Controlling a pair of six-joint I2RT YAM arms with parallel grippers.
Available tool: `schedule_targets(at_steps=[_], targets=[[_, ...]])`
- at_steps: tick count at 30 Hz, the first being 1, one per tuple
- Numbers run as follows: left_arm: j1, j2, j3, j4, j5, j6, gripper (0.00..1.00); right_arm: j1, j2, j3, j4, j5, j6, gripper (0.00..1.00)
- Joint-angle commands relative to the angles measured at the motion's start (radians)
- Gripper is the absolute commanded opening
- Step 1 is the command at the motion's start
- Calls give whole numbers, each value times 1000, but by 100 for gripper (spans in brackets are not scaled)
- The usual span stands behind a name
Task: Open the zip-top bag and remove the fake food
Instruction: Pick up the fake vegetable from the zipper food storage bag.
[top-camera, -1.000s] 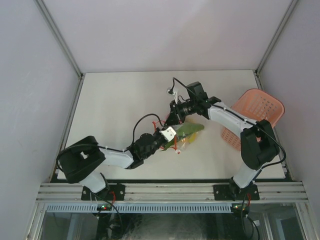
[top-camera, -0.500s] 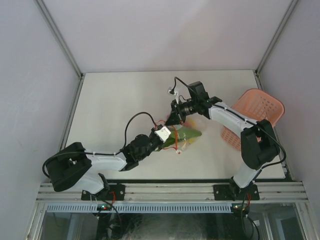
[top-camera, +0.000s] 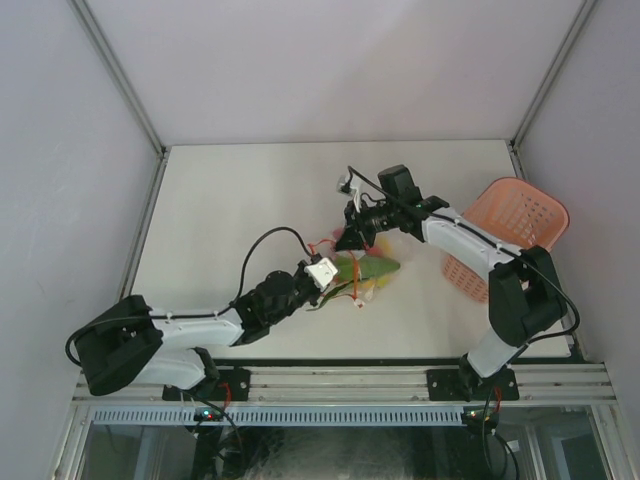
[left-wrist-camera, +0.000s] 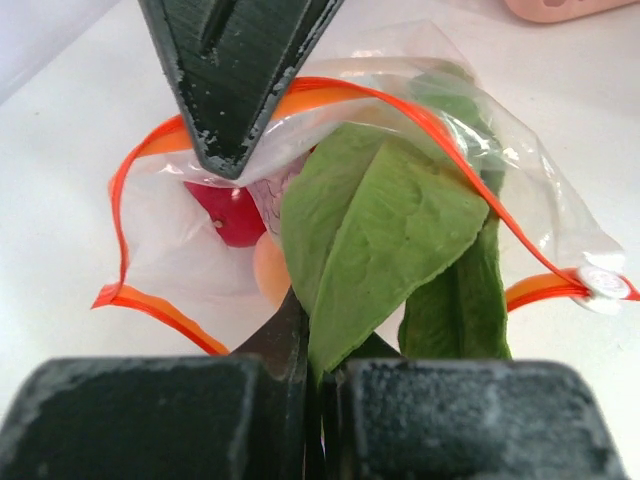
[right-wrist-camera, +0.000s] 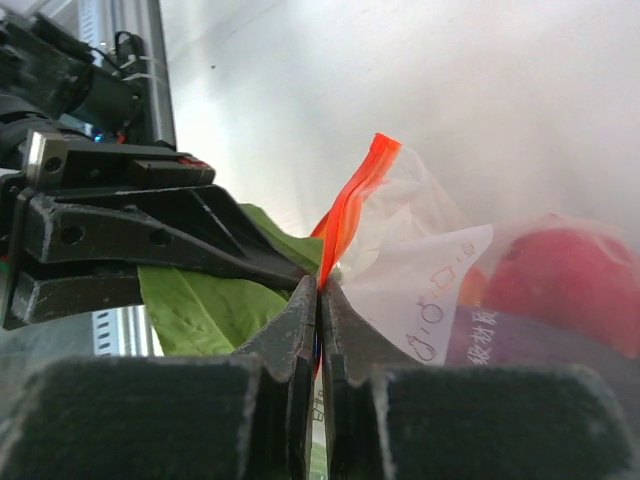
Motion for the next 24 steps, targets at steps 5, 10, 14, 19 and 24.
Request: schedule_targets(at_steps=[5, 10, 14, 19, 24], targets=[[9, -145, 188, -386, 24, -163, 0, 62, -37, -3, 32, 173, -51, 0], [30, -184, 231, -528, 20, -250, 0, 66, -44, -3, 36, 230, -49, 0], [40, -185, 244, -565, 20, -281, 0, 66, -51, -3, 36, 244, -49, 0], [91, -249, 271, -647, 39, -334, 0, 46, -44, -4, 37, 247, -50, 0], [139, -375, 242, -693, 68, -412, 0, 32, -49, -3, 37, 232, -45, 0]])
